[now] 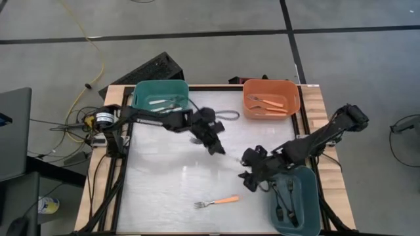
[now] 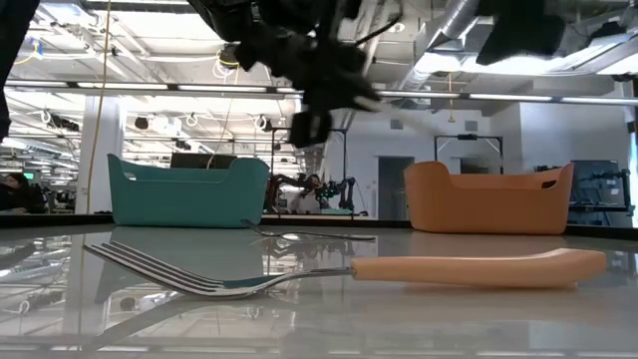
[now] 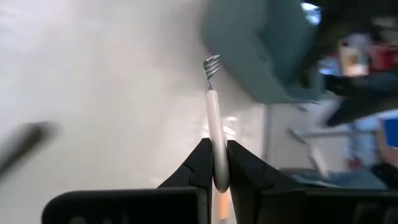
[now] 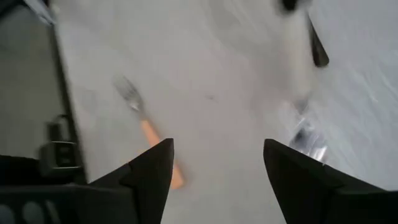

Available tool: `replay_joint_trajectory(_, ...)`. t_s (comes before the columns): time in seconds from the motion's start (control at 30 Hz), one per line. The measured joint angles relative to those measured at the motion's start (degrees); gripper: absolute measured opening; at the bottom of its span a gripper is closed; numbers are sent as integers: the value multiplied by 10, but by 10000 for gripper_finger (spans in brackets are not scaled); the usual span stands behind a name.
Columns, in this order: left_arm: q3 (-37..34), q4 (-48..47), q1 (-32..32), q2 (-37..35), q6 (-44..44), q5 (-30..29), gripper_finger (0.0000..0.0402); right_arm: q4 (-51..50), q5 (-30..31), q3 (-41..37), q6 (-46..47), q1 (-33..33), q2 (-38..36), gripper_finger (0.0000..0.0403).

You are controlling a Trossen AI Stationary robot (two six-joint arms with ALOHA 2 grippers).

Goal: Sort silverware by color (type)
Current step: Put the white fork into the green bin

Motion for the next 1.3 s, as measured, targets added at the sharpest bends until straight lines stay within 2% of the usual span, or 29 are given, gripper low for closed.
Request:
replay_joint_trajectory(0.23, 0, -206, 84, -118, 137, -87, 12, -4, 104, 0, 8, 40, -50, 273)
replay_joint_trajectory(0.33, 0, -260, 127, -175, 171, -107, 12, -1, 128, 0, 8, 51, -52, 273)
replay_joint_trajectory(0.5, 0, -297, 205, -286, 219, -134, 12, -1, 129, 0, 10, 44, -38, 274)
replay_joint_trajectory(0.67, 0, -384, 312, -379, 277, -214, 12, 1, 110, 0, 32, 37, -17, 274)
replay_joint_trajectory(0.83, -2, -467, 396, -408, 340, -280, 12, 13, 83, 0, 38, 35, 5, 274)
replay_joint_trajectory(0.9, -22, -472, 417, -408, 366, -281, 12, 22, 74, 0, 38, 34, 11, 274)
replay_joint_trajectory(1.07, -109, -457, 465, -409, 400, -240, 12, 35, 66, 0, 48, 31, 23, 274)
replay_joint_trajectory(1.2, -186, -360, 490, -418, 400, -171, 12, 38, 64, 0, 62, 32, 25, 274)
replay_joint_trajectory(1.3, -230, -301, 498, -416, 390, -167, 12, 55, 63, 0, 63, 31, 25, 274)
